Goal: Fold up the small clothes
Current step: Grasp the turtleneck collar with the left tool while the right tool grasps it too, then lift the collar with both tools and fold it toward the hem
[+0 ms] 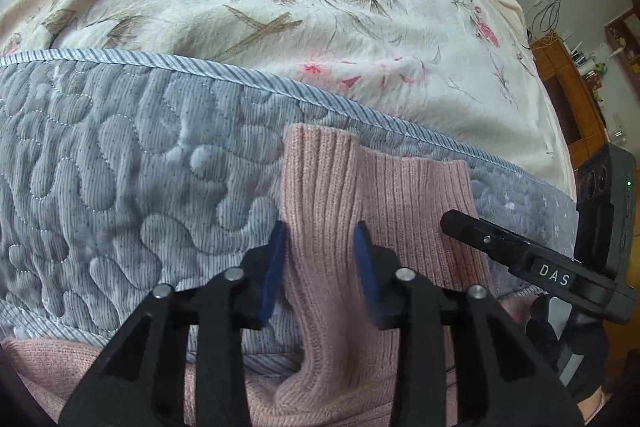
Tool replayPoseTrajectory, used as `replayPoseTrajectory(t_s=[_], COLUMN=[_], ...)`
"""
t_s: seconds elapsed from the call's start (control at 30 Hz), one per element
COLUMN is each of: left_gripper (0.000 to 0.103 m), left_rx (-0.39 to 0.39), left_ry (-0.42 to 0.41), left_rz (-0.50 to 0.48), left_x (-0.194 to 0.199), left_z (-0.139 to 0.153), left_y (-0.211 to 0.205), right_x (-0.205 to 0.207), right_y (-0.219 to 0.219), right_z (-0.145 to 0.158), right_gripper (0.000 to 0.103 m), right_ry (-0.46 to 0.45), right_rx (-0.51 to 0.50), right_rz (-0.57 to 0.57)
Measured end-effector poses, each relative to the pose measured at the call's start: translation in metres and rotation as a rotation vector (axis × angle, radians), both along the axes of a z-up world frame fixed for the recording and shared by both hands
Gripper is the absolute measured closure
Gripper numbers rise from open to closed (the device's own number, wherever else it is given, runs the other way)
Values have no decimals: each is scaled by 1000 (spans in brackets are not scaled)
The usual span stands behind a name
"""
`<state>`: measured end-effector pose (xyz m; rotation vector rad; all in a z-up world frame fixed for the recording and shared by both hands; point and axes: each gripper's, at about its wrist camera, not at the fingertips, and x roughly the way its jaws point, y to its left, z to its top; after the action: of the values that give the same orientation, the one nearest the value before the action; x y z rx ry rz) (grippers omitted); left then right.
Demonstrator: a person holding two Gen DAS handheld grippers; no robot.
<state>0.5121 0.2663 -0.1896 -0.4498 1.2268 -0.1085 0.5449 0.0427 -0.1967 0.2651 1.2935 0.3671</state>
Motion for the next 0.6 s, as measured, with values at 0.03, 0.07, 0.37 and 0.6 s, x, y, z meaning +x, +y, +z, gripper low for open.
replayPoseTrajectory(t_s=[0.03,0.07,0.37,0.6], left_gripper=[87,96,97,97], left_rx=[12,28,-71,-108], left_ry=[-12,-22,-248,-349], left_rz=[-7,-14,-78,-152], left_x=[0,0,-42,-108], left_z=[0,1,64,94], left_y=[-3,-4,3,8], right_x=[0,-1,-51,-119], right_y=[1,2,1,-6], right_z=[0,1,73,114], right_gripper=[88,89,91,91], right_ry=[-2,-6,-232,-339], right_rx=[4,14,77,60], right_rz=[14,21,159,271])
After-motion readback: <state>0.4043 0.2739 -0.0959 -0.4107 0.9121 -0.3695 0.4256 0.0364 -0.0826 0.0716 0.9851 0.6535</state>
